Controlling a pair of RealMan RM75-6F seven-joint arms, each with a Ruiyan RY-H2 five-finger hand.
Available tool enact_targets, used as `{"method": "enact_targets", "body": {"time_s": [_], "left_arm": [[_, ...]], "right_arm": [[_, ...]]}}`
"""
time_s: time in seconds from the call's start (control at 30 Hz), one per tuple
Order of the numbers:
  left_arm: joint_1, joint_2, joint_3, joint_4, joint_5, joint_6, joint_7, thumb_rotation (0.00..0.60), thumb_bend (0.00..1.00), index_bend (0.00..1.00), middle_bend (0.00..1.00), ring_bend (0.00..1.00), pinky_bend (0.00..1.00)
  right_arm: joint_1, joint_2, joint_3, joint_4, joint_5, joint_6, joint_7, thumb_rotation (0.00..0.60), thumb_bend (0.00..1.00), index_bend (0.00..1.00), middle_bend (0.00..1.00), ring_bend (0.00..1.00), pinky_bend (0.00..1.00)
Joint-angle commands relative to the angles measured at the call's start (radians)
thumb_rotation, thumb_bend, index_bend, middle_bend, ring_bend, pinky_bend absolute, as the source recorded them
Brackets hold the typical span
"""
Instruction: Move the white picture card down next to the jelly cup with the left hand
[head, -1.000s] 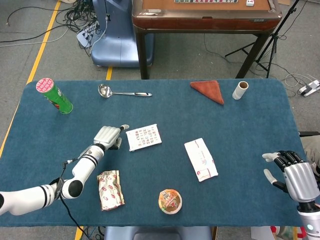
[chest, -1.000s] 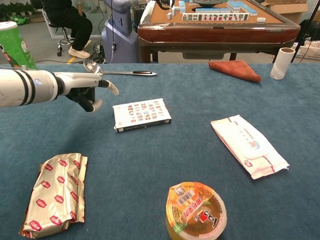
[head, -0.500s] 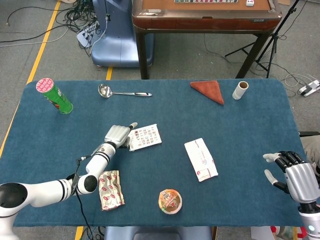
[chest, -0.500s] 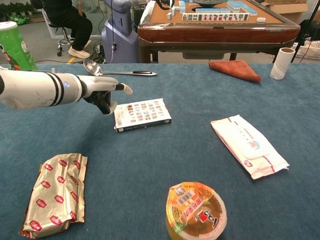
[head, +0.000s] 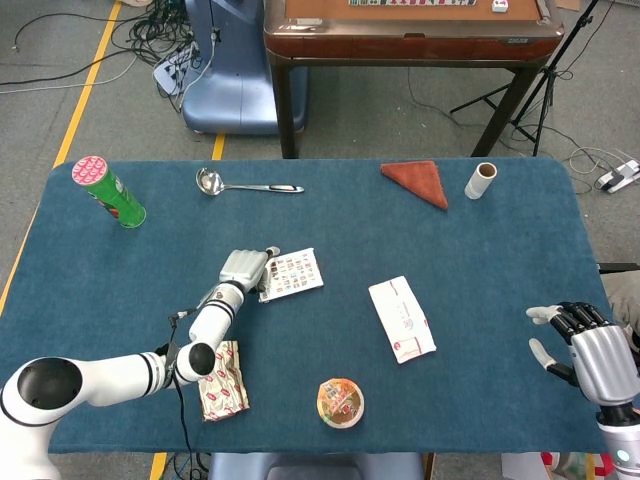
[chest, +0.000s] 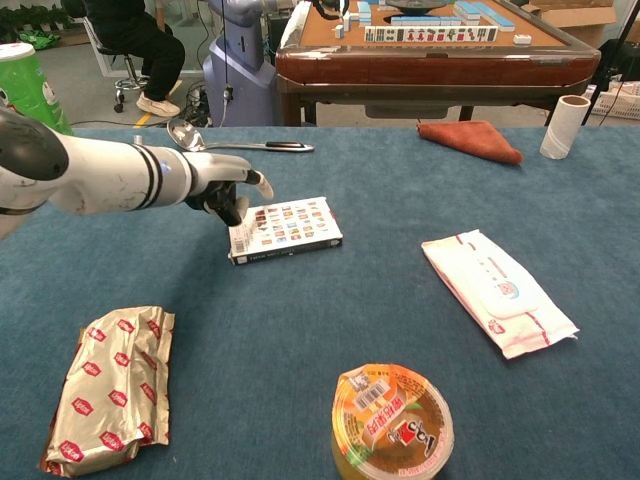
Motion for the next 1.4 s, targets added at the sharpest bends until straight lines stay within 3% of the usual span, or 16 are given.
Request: {"method": "enact_targets", "body": {"time_s": [0.03,0.33,0.7,0.87,1.13,1.4], "left_arm": [[-0.003,-0.001,0.0,-0.009,0.002,0.003,-0.002,0.6,0.84,0.17,1.0,0.97,1.0],[-0.031,-0.005,0.011,-0.014,-0.063,0.0,0.022,0.6,0.84,0.19,1.0,0.97,1.0],[-0.035,0.01,0.004,-0.067,-0.045,0.007,0.001,0.6,0.84,0.22,1.0,0.97,1.0],[-0.037,0.023,0.013,-0.11,-0.023,0.018,0.0,0.6,0.84,0.28,1.0,0.97,1.0],[-0.034,0.049,0.011,-0.196,0.032,0.049,-0.02,0.6,0.84,0.45,1.0,0.97,1.0],[-0.02,0.034,0.014,-0.185,0.087,0.075,-0.047,0.6,0.84,0.31,1.0,0.97,1.0]], "right_arm": [[-0.001,0.001,0.001,0.001,0.0,0.001,0.003,0.6,0.27,0.4,0.48,0.36,0.37],[0.0,0.0,0.0,0.0,0.0,-0.001,0.0,0.6,0.28,0.4,0.48,0.36,0.37],[0.0,0.001,0.003,0.001,0.005,-0.002,0.004,0.6,0.28,0.4,0.48,0.36,0.37],[-0.001,0.002,0.005,0.001,0.005,0.0,0.006,0.6,0.28,0.39,0.48,0.36,0.37],[-0.001,0.003,0.005,0.0,0.006,0.0,0.007,0.6,0.27,0.4,0.48,0.36,0.37],[0.0,0.001,0.006,0.0,0.006,-0.001,0.005,0.6,0.28,0.4,0.48,0.36,0.37]]}}
